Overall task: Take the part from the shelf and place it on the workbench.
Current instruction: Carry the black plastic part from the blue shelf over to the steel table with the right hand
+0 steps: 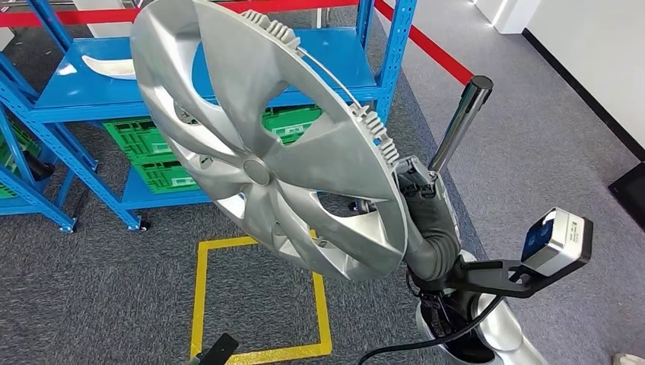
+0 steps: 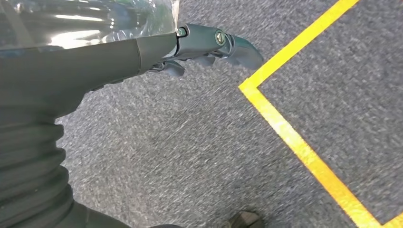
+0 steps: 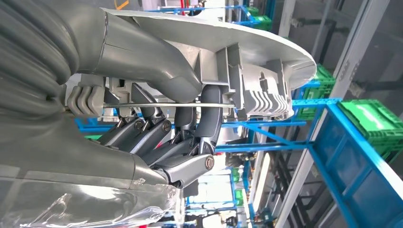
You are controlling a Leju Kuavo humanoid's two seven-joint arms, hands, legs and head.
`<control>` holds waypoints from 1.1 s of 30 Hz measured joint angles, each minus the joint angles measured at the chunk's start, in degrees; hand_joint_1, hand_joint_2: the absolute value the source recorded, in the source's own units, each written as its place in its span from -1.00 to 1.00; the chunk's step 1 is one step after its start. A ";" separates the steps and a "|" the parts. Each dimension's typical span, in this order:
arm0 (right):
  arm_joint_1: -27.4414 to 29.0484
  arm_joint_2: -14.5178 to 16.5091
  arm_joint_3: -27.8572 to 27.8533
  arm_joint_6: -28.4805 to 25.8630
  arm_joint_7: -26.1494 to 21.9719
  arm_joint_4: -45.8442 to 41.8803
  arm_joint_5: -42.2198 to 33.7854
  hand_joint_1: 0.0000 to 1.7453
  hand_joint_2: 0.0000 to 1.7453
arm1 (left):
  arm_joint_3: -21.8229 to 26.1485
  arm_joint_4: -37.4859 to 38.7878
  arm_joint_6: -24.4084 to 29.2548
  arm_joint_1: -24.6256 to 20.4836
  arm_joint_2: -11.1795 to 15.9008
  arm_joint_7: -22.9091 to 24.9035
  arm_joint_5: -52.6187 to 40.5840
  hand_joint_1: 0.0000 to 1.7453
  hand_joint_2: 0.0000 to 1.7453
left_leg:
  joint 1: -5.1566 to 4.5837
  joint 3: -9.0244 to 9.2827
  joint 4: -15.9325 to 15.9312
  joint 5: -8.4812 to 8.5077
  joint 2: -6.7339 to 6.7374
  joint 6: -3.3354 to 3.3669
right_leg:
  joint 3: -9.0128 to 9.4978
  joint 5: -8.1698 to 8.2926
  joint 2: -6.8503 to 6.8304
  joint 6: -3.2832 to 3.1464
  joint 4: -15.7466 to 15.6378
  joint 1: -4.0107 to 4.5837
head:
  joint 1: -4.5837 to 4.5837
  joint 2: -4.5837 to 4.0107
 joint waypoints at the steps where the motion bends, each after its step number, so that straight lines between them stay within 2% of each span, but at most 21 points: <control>1: -0.03 0.01 -0.02 0.01 -0.01 0.07 -0.03 1.00 1.00 | 0.00 0.00 0.00 0.00 0.02 0.03 0.00 -1.00 1.00 | -0.01 -0.57 0.30 0.25 -0.01 -0.11 | 2.51 1.57 0.00 -0.20 -3.45 0.02 | 0.04 0.00; 3: -0.12 0.03 -0.05 0.04 -0.07 0.16 -0.04 1.00 1.00 | 0.00 0.00 0.01 -0.06 0.04 0.07 -0.01 -1.00 1.00 | -0.13 -1.58 0.86 0.76 -0.04 -0.58 | 7.43 2.81 0.03 -0.78 -11.24 0.19 | 0.09 0.00; 4: -0.16 0.05 -0.07 0.08 -0.12 0.19 -0.06 1.00 1.00 | 0.00 0.00 0.02 -0.11 0.06 0.08 -0.01 -1.00 1.00 | -0.15 -1.92 1.00 1.09 -0.04 -0.92 | 8.69 2.75 0.07 -1.07 -13.60 0.32 | 0.10 0.00; 7: -0.20 0.11 -0.08 0.20 -0.28 0.26 -0.26 1.00 1.00 | 0.00 0.00 0.04 -0.21 0.12 0.08 -0.02 -1.00 1.00 | 0.05 -2.44 0.91 2.01 -0.08 -2.06 | 8.69 3.18 0.16 -2.12 -15.24 0.51 | 0.09 0.00; 8: -0.24 0.16 -0.07 0.24 -0.32 0.32 -0.33 1.00 1.00 | 0.00 0.00 0.03 -0.21 0.18 0.08 -0.02 -1.00 1.00 | 0.09 -2.67 1.31 1.37 -0.13 -2.40 | 8.42 3.66 0.09 -2.61 -15.46 0.42 | 0.06 0.00; 9: -0.29 0.27 -0.07 0.28 -0.34 0.39 -0.38 1.00 1.00 | 0.00 0.00 0.01 -0.22 0.25 0.08 -0.02 -1.00 1.00 | 0.12 -3.09 2.59 -0.15 -0.20 -2.70 | 8.09 4.19 -0.01 -3.07 -15.65 0.28 | -0.06 0.00; 12: -0.35 0.59 -0.03 0.35 -0.39 0.60 -0.43 1.00 1.00 | -0.01 0.00 -0.03 -0.24 0.37 0.08 -0.02 -1.00 1.00 | 0.28 -5.57 12.06 -7.22 -0.24 -3.41 | 6.41 5.50 -0.21 -3.67 -15.44 0.18 | -0.48 0.00; 13: -0.33 0.64 -0.02 0.35 -0.38 0.69 -0.43 1.00 1.00 | -0.01 0.00 -0.03 -0.22 0.37 0.08 -0.02 -1.00 1.00 | 0.32 -5.98 14.87 -8.28 -0.24 -3.56 | 5.71 5.88 -0.23 -3.66 -15.23 0.19 | -0.52 0.00; 14: -0.31 0.68 -0.02 0.35 -0.38 0.80 -0.43 1.00 1.00 | -0.02 0.00 -0.04 -0.20 0.37 0.08 -0.02 -1.00 1.00 | 0.33 -5.65 16.02 -8.08 -0.24 -3.65 | 4.98 6.25 -0.24 -3.61 -14.99 0.19 | -0.53 0.00; 15: -0.30 0.73 -0.01 0.35 -0.38 0.90 -0.43 1.00 1.00 | -0.02 0.00 -0.04 -0.20 0.38 0.08 -0.02 -1.00 1.00 | 0.34 -4.39 15.14 -6.87 -0.24 -3.66 | 4.26 6.59 -0.23 -3.52 -14.72 0.16 | -0.55 0.00; 17: -0.29 0.85 -0.02 0.35 -0.39 1.03 -0.43 1.00 1.00 | -0.02 0.00 -0.03 -0.26 0.39 0.08 -0.02 -1.00 1.00 | 0.33 0.55 8.34 -4.18 -0.26 -3.44 | 3.00 7.12 -0.16 -3.19 -14.12 0.15 | -0.57 0.00; 19: -0.30 0.94 -0.04 0.33 -0.39 1.09 -0.39 1.00 1.00 | -0.02 0.00 -0.02 -0.30 0.39 0.11 -0.02 -1.00 1.00 | 0.20 4.69 1.62 -3.79 -0.34 -2.96 | 2.24 7.57 -0.12 -2.63 -13.65 0.27 | -0.56 0.00; 20: -0.30 0.96 -0.04 0.29 -0.40 1.11 -0.30 1.00 1.00 | -0.02 0.00 -0.03 -0.28 0.39 0.16 -0.02 -1.00 1.00 | 0.12 5.38 0.07 -4.22 -0.39 -2.63 | 2.01 7.86 -0.14 -2.27 -13.56 0.33 | -0.56 0.00; 23: -0.28 0.96 -0.05 0.05 -0.40 1.16 0.11 1.00 1.00 | -0.02 0.00 -0.25 -0.06 0.39 0.57 0.01 -1.00 1.00 | 0.20 4.95 -0.77 -3.65 -0.45 -1.26 | 1.54 8.11 -0.16 -1.18 -13.37 0.28 | -0.52 0.00; 25: -0.27 0.96 -0.06 -0.10 -0.37 1.25 0.20 1.00 1.00 | -0.02 0.00 -0.48 -0.05 0.42 0.87 0.03 -1.00 1.00 | 0.39 4.41 -1.03 -2.80 -0.50 -0.41 | 0.23 5.30 -0.08 -0.69 -10.08 0.19 | -0.32 0.00; 27: -0.25 0.96 -0.05 -0.21 -0.34 1.43 0.20 1.00 1.00 | -0.02 0.00 -0.63 -0.03 0.45 1.11 0.03 -1.00 1.00 | 0.29 3.51 -0.93 -2.15 -0.67 -0.11 | -2.24 1.01 -0.05 -0.40 -3.03 0.10 | -0.10 0.00; 28: -0.20 0.96 -0.04 -0.26 -0.33 1.54 0.20 1.00 1.00 | -0.02 0.00 -0.69 0.01 0.45 1.20 0.02 -1.00 1.00 | 0.25 3.04 -0.81 -1.88 -0.85 -0.12 | -3.18 -0.35 -0.05 -0.33 0.07 0.07 | -0.08 0.00; 29: -0.15 0.95 -0.04 -0.32 -0.32 1.64 0.20 1.00 1.00 | -0.02 0.00 -0.72 0.04 0.45 1.28 0.02 -1.00 1.00 | 0.22 2.59 -0.66 -1.66 -1.07 -0.17 | -3.32 -0.67 -0.04 -0.32 1.49 0.07 | -0.08 0.00; 30: -0.09 0.95 -0.05 -0.40 -0.29 1.74 0.20 1.00 1.00 | -0.02 0.00 -0.72 0.05 0.45 1.34 0.02 -1.00 1.00 | 0.21 2.21 -0.49 -1.49 -1.36 -0.25 | -2.38 0.09 0.03 -0.39 0.67 0.07 | -0.07 0.00; 31: -0.05 0.94 -0.05 -0.48 -0.25 1.80 0.20 1.00 1.00 | -0.02 0.00 -0.72 0.04 0.45 1.40 0.02 -1.00 1.00 | 0.21 1.94 -0.32 -1.37 -1.71 -0.35 | -0.46 1.64 0.34 -0.56 -2.18 0.07 | -0.06 0.00; 33: 0.00 0.94 -0.09 -0.61 -0.16 1.90 0.20 1.00 1.00 | -0.02 -0.03 -0.72 -0.04 0.39 1.50 0.02 -1.00 1.00 | 0.20 1.52 0.00 -1.21 -2.36 -0.63 | 3.94 4.40 2.35 -1.07 -9.80 0.00 | -0.10 0.00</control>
